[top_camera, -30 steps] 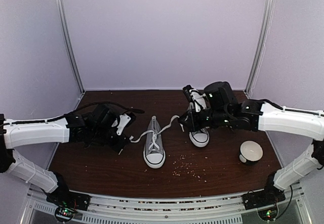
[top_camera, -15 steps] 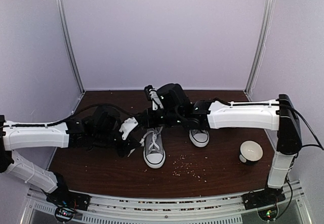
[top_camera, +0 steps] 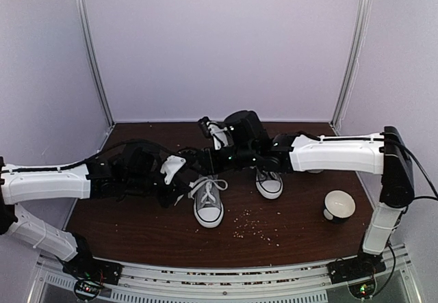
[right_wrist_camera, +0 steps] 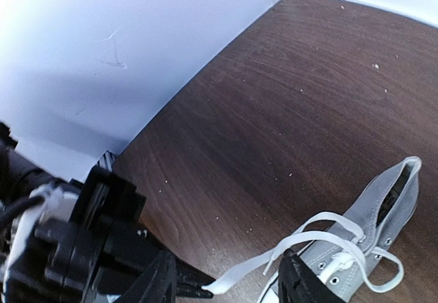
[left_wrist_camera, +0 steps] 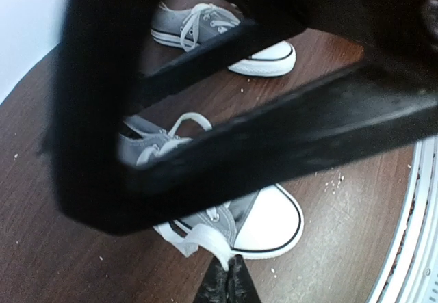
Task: Tie the shoes
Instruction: Place the shoelace at the center of the board, then pass from the left arm to the right
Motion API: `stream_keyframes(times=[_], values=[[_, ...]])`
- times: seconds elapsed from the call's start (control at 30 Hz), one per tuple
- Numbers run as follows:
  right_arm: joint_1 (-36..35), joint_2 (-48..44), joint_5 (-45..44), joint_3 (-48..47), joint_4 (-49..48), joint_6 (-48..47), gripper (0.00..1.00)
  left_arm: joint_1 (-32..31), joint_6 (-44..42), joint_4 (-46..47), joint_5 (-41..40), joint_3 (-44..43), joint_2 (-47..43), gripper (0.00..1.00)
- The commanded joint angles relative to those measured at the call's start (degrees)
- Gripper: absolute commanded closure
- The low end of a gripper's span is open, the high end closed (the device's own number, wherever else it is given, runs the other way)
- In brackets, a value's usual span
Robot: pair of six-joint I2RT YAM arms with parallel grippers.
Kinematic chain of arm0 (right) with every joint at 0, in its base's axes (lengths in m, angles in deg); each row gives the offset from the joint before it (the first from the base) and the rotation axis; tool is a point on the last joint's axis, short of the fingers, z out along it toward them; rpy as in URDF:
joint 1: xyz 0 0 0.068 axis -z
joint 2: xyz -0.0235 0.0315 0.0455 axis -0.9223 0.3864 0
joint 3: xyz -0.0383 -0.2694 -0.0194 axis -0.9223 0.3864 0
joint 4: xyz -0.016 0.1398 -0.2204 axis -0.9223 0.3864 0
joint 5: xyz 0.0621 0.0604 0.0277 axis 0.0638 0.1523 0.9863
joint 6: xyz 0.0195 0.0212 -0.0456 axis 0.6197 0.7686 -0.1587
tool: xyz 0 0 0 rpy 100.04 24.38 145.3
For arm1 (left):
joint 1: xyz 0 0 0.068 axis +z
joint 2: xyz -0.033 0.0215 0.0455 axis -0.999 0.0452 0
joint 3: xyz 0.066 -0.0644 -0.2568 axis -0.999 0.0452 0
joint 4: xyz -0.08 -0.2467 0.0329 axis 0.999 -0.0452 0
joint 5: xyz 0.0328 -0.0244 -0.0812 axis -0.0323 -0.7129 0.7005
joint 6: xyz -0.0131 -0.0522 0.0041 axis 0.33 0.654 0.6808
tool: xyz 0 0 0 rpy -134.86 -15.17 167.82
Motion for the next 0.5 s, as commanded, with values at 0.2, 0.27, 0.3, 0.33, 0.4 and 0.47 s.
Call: stream_keyframes(times=[0.2, 0.27, 0.3, 0.33, 0.4, 0.47], values=[[4.8, -10.9, 17.2, 14.7, -11.5, -21.8, 0.51, 0.8, 0.5, 3.4, 8.4, -6.0, 3.4, 1.0], [4.8, -10.2, 19.5, 16.1, -15.6, -21.7, 0.51, 1.3, 1.3, 3.2, 8.5, -5.2, 3.1, 1.0], [4.7, -9.6, 20.4, 16.7, -18.2, -20.9, 0.51, 1.6, 1.6, 3.2, 8.7, -4.9, 3.0, 1.0], [4.5, -8.8, 21.4, 16.9, -20.6, -20.3, 0.51, 1.8, 2.0, 3.3, 9.0, -4.7, 2.8, 1.0], [3.9, -7.1, 21.6, 16.6, -23.2, -20.3, 0.52, 2.1, 2.5, 3.5, 9.5, -4.4, 2.4, 1.0], [3.4, -5.5, 21.3, 16.3, -25.4, -20.8, 0.52, 2.4, 2.8, 3.9, 10.0, -3.9, 2.0, 1.0]])
